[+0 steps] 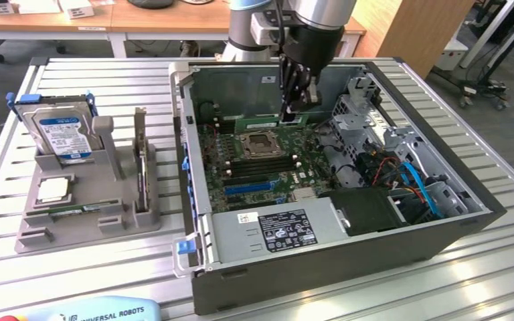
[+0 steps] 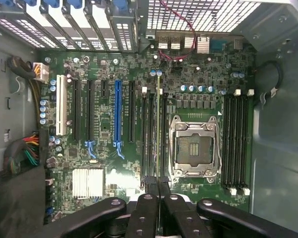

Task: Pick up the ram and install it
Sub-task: 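Insert the ram into the slot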

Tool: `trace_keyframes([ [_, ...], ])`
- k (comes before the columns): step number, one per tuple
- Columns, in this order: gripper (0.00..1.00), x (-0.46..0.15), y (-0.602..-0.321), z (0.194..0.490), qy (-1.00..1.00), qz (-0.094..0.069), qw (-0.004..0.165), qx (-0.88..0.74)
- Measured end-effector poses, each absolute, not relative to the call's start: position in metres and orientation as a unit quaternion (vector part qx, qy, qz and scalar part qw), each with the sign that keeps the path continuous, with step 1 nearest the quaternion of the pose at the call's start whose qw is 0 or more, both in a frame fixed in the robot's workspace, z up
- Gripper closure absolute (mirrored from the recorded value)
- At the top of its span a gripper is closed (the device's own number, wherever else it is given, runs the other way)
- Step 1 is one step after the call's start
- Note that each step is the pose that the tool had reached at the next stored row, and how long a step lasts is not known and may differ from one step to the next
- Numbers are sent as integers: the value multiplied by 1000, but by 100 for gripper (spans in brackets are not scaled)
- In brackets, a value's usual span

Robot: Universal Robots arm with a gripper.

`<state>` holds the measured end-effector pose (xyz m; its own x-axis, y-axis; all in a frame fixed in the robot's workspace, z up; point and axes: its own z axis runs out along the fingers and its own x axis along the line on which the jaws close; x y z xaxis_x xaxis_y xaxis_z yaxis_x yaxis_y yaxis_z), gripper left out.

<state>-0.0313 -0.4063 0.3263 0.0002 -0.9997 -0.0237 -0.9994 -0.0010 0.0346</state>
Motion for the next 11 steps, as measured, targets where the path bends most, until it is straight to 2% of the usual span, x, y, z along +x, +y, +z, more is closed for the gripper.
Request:
trace_keyframes([
  [11, 89, -31, -406, 306, -707, -21, 4, 707],
])
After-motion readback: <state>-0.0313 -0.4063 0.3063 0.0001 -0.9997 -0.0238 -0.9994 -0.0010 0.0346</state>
